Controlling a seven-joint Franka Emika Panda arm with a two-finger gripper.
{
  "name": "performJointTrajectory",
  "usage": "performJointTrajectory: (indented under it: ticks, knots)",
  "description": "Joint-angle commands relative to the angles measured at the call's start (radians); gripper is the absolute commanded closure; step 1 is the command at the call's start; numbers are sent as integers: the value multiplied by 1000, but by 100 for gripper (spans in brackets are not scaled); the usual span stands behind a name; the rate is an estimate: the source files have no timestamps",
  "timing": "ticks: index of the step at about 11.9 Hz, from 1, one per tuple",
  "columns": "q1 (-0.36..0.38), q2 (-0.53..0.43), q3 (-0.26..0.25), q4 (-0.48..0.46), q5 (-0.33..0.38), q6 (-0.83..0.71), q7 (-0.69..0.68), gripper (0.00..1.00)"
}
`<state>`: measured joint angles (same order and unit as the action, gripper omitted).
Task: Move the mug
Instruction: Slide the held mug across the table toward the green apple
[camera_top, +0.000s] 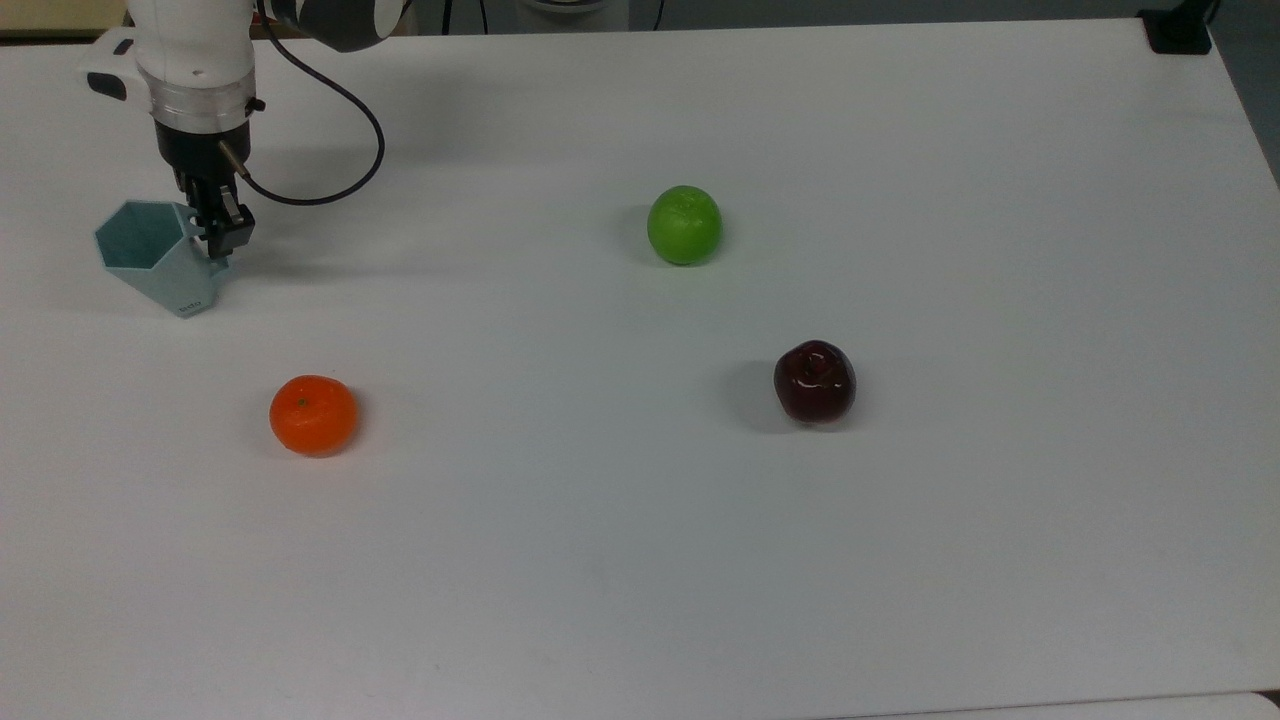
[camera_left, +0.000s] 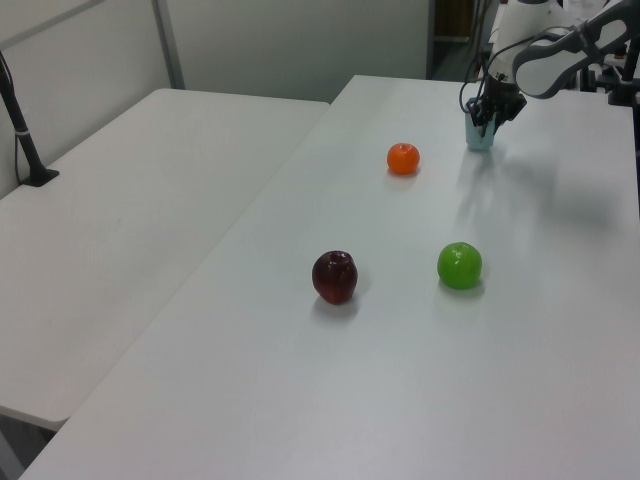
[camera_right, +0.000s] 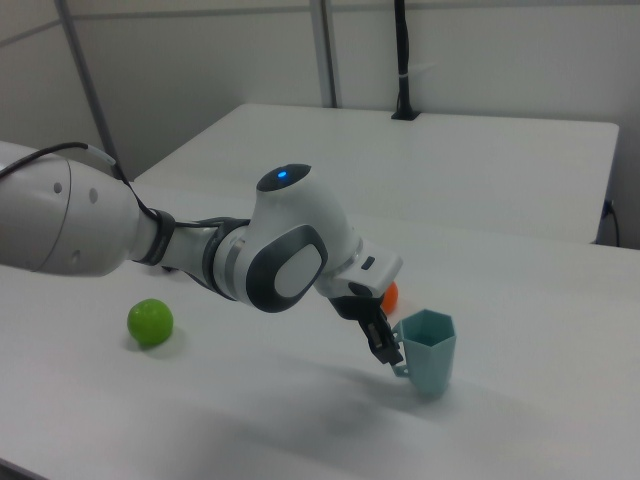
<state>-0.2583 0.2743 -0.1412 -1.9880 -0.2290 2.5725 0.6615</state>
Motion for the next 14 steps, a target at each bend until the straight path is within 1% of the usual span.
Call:
performJointTrajectory:
  ticks: [1, 3, 4, 5, 6, 8, 9, 11, 14]
  knots:
    - [2, -70, -1, -23, -30, 9, 20, 84]
    - [25, -112, 15, -25, -32, -8, -49, 84]
    - [28, -139, 25, -35, -30, -14, -115, 84]
    - [39, -179, 35, -66, -23, -12, -188, 86]
    - [66, -228, 40, -110, -18, -12, -244, 87]
    - [112, -305, 41, -198, -15, -14, -319, 87]
    - [140, -329, 41, -237, -12, -14, -336, 87]
    - [200, -407, 41, -342, -9, -15, -350, 87]
    - [293, -487, 43, -438, -9, -61, -356, 87]
